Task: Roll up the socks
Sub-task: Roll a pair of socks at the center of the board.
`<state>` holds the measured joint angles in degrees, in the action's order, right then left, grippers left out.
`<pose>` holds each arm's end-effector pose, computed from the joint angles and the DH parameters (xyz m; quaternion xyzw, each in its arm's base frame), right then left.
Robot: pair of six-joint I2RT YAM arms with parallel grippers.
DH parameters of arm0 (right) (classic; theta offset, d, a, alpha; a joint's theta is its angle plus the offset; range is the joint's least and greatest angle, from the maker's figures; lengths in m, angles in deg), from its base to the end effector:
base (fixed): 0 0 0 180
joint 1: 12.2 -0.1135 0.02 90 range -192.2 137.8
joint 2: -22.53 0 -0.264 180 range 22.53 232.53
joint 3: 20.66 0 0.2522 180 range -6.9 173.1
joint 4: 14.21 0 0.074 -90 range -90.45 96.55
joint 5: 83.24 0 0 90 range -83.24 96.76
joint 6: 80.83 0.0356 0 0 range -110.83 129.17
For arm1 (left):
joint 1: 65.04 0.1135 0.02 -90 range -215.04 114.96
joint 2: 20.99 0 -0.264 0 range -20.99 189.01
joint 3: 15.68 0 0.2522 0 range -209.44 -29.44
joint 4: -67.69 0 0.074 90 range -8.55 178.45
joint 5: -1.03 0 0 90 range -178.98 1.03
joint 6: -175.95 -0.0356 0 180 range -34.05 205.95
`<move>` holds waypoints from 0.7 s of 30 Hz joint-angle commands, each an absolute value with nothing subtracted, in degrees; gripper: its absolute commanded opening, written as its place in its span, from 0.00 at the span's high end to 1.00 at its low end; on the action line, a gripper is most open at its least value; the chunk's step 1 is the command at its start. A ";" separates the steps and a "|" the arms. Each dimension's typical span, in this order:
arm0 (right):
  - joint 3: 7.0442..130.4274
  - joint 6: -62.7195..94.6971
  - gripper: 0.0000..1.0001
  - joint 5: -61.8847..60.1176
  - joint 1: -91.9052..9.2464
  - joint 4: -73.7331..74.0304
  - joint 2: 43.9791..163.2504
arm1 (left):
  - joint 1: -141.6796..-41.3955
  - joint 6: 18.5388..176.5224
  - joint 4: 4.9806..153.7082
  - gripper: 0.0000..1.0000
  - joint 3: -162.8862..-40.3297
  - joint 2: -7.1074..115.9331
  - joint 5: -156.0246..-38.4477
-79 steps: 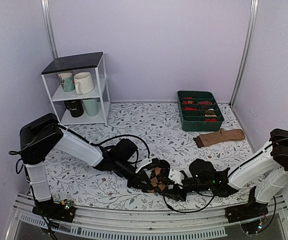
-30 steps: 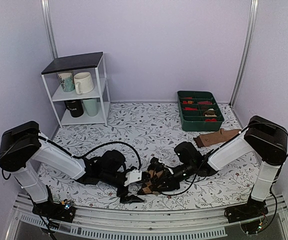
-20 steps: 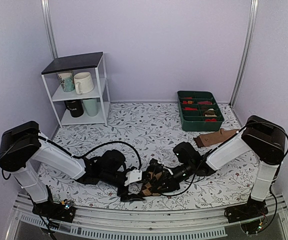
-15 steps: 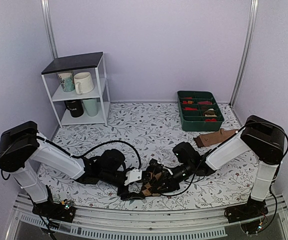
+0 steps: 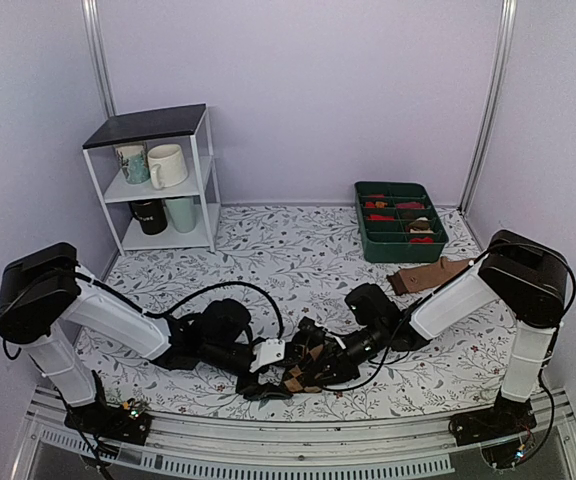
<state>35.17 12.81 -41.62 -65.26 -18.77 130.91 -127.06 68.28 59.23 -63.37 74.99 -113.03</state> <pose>0.1722 0.2733 0.0913 -0.4894 0.7122 0.4919 0.1061 0.1266 -0.2692 0.1196 0.6354 0.6235 -0.3313 0.3127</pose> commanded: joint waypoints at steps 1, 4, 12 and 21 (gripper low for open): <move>32.59 12.78 0.82 -36.12 -65.77 -6.34 135.88 | -127.80 69.17 57.89 0.32 -63.87 76.76 -114.27; 32.80 12.82 0.82 -36.13 -65.66 -6.18 136.33 | -127.88 69.41 57.84 0.39 -64.19 77.52 -114.42; 33.11 13.28 0.82 -35.88 -65.58 -5.74 136.53 | -127.81 70.14 58.98 0.70 -65.88 79.17 -115.88; 33.89 15.12 0.61 -29.49 -65.50 -6.04 131.19 | -127.32 74.45 62.93 1.00 -66.99 80.83 -116.68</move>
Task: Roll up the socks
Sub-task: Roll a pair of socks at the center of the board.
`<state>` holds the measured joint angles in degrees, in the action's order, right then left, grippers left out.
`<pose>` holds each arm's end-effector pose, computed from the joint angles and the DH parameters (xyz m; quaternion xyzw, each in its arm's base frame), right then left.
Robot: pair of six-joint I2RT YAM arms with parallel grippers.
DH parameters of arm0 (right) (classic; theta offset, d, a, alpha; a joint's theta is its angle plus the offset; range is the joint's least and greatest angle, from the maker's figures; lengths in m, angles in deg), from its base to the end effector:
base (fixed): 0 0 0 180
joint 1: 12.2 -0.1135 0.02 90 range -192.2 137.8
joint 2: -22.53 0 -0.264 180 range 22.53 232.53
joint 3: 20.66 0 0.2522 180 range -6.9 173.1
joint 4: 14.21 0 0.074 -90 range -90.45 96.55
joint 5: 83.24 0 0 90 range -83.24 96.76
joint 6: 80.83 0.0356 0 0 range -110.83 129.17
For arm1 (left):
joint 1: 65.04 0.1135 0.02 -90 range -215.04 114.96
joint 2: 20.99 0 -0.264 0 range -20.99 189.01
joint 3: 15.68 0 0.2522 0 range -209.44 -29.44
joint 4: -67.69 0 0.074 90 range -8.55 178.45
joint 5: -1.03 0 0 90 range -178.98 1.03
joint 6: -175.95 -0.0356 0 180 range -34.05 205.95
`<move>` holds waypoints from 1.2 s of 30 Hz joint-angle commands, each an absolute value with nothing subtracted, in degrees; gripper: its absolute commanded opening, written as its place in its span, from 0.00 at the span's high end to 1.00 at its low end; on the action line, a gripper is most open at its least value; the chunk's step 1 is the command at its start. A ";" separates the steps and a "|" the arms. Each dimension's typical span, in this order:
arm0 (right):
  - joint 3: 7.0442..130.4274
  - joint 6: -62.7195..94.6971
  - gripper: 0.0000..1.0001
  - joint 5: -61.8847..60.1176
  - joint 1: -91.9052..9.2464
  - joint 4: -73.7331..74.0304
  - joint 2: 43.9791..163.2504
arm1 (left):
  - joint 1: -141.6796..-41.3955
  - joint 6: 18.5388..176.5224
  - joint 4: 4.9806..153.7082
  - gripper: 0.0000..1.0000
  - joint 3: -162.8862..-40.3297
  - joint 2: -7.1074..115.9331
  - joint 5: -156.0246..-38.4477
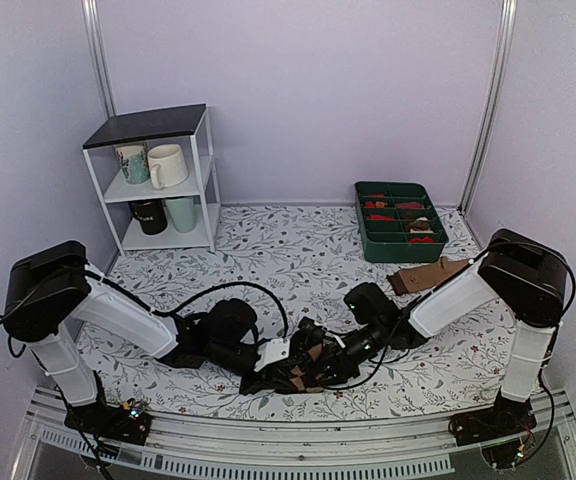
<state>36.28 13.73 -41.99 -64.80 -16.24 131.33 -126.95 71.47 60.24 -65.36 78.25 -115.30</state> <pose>0.1753 0.2734 0.0906 -0.4777 0.7237 0.4900 0.0893 0.1295 -0.2761 0.1111 0.6229 0.6422 -0.3495 0.2781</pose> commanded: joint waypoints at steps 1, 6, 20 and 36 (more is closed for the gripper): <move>33.38 15.37 0.58 -27.24 -65.49 -7.23 128.87 | -126.94 75.66 63.52 1.00 -66.97 81.13 -116.97; 25.21 14.86 0.52 -15.23 -65.57 -19.45 113.25 | -123.93 81.89 64.01 1.00 -66.00 83.90 -120.32; 16.76 -4.46 0.45 -2.21 -77.48 -33.39 109.25 | -120.52 89.81 62.72 1.00 -63.54 89.65 -126.27; 21.08 -6.28 0.47 0.50 -82.47 -34.02 116.90 | -119.79 89.90 63.72 1.00 -64.11 90.54 -126.85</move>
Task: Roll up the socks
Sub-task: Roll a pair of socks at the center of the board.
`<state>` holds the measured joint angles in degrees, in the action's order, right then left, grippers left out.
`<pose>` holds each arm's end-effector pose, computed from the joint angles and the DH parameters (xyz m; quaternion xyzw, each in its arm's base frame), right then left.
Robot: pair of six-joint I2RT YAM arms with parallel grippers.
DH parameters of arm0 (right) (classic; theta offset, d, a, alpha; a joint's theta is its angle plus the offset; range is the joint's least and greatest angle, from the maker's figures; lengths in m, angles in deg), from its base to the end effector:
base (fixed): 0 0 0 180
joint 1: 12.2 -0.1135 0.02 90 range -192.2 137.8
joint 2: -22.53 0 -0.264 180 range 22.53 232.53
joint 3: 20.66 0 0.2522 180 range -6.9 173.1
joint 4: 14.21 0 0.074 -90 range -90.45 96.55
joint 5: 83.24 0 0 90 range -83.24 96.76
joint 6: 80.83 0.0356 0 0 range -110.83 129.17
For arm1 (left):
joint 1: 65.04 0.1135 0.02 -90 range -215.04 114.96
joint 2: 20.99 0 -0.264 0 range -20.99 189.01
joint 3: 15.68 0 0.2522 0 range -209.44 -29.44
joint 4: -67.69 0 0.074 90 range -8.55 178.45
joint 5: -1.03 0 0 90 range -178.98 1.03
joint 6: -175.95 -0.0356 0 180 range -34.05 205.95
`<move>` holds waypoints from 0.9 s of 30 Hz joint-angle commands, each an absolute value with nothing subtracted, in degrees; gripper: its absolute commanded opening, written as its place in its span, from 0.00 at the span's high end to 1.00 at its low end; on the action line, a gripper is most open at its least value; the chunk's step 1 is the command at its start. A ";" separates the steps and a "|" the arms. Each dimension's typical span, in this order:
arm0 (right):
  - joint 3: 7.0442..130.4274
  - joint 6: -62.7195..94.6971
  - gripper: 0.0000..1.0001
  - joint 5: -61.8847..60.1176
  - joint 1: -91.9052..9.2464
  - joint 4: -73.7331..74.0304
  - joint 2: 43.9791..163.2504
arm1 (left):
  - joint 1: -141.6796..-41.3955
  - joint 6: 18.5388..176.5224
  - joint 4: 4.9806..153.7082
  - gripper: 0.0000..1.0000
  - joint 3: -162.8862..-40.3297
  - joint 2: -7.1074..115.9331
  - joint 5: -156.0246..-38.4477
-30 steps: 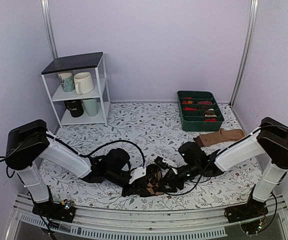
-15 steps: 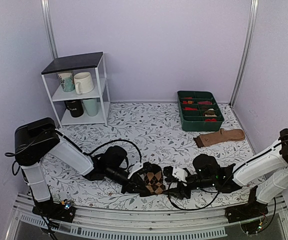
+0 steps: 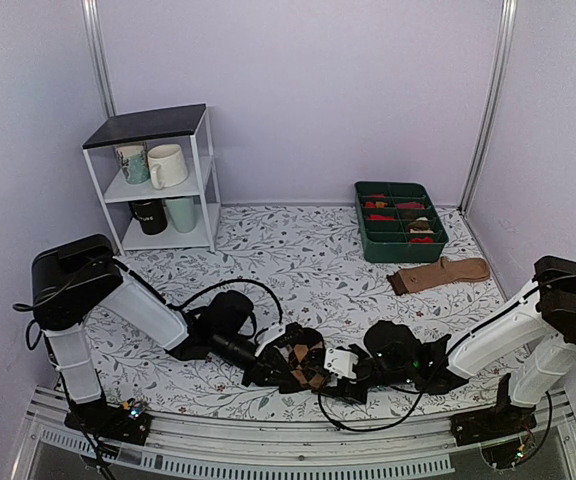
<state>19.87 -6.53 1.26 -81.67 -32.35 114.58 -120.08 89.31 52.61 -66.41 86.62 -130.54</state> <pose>0.0942 0.2613 0.1197 -0.6118 0.6321 0.2519 0.4034 0.1598 -0.2698 0.0868 0.5024 0.7049 -0.4690 0.1752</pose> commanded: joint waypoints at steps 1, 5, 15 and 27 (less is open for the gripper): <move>21.34 -6.03 0.48 0.25 -82.51 -33.94 117.46 | -119.72 89.91 63.76 1.00 -64.22 90.74 -126.92; 22.39 -4.71 0.56 -0.03 -82.65 -32.86 119.18 | -119.67 90.00 63.68 1.00 -64.33 90.91 -127.20; 25.02 0.65 0.85 -1.55 -81.85 -26.61 124.14 | -119.44 88.82 62.14 0.95 -64.69 88.58 -127.24; 28.77 7.84 0.86 -21.69 -72.32 -13.59 125.72 | -124.98 74.44 59.70 0.80 -58.34 66.13 -118.13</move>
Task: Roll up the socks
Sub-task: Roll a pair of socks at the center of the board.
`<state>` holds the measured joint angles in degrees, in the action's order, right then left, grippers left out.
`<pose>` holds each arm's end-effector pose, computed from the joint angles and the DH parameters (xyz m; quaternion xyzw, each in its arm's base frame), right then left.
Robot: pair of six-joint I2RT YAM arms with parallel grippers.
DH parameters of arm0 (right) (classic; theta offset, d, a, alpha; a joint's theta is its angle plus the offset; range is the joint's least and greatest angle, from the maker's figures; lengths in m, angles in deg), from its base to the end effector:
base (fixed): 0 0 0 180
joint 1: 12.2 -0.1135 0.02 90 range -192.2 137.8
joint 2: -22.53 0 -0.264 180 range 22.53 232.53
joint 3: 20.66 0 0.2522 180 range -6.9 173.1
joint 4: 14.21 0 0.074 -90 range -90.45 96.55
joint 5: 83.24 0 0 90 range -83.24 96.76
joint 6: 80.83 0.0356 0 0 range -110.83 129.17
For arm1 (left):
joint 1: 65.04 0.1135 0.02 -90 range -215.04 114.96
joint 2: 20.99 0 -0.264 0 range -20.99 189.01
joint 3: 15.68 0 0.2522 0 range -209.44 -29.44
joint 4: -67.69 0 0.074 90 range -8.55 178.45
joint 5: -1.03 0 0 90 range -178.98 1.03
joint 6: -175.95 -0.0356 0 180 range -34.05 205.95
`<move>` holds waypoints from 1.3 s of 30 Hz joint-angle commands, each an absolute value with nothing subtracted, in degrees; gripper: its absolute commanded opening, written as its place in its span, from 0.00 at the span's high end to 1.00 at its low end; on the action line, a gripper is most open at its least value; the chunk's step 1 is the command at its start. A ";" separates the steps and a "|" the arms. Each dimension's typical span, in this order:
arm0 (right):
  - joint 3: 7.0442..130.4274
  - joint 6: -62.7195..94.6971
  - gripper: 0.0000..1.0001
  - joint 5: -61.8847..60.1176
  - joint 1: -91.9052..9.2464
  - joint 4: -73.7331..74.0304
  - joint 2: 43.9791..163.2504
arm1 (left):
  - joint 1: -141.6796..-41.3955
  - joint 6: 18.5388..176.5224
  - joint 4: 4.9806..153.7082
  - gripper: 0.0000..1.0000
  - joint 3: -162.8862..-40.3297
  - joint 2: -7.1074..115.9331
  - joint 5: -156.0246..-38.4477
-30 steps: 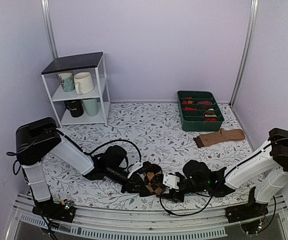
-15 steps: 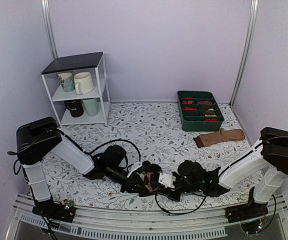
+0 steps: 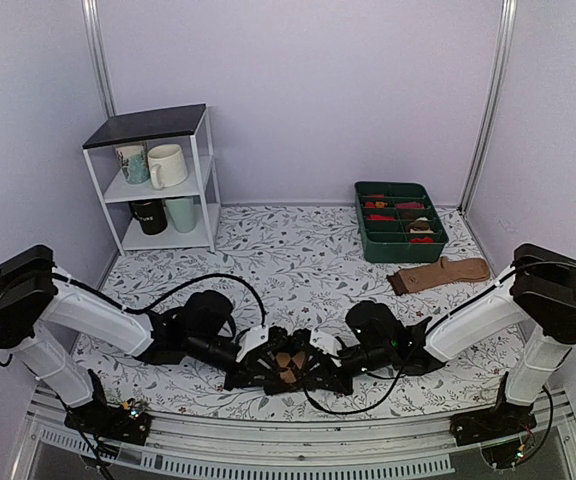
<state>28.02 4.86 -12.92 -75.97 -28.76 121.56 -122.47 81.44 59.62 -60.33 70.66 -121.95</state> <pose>0.1261 0.2830 0.1172 -0.5555 0.6832 0.3547 0.3143 0.1346 -0.2467 0.1277 0.5501 0.6789 -0.4135 0.2559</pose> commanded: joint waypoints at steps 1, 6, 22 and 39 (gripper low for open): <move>29.64 7.78 0.86 -23.09 -71.86 -11.87 126.33 | -125.39 74.02 59.45 0.80 -57.91 65.70 -117.59; 34.22 6.31 0.86 -21.98 -71.40 -3.38 129.73 | -125.71 75.22 56.52 0.78 -55.41 66.46 -114.56; 37.33 4.38 0.85 -23.29 -71.42 -0.83 131.81 | -126.43 81.79 47.14 0.01 -49.02 62.47 -108.63; 46.55 5.92 0.85 -25.70 -71.37 13.65 138.37 | -130.79 74.45 50.45 0.01 -50.78 61.76 -107.78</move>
<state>48.59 5.56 -31.48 -70.88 -0.20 132.20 -128.50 76.00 49.74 -48.66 58.93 -106.38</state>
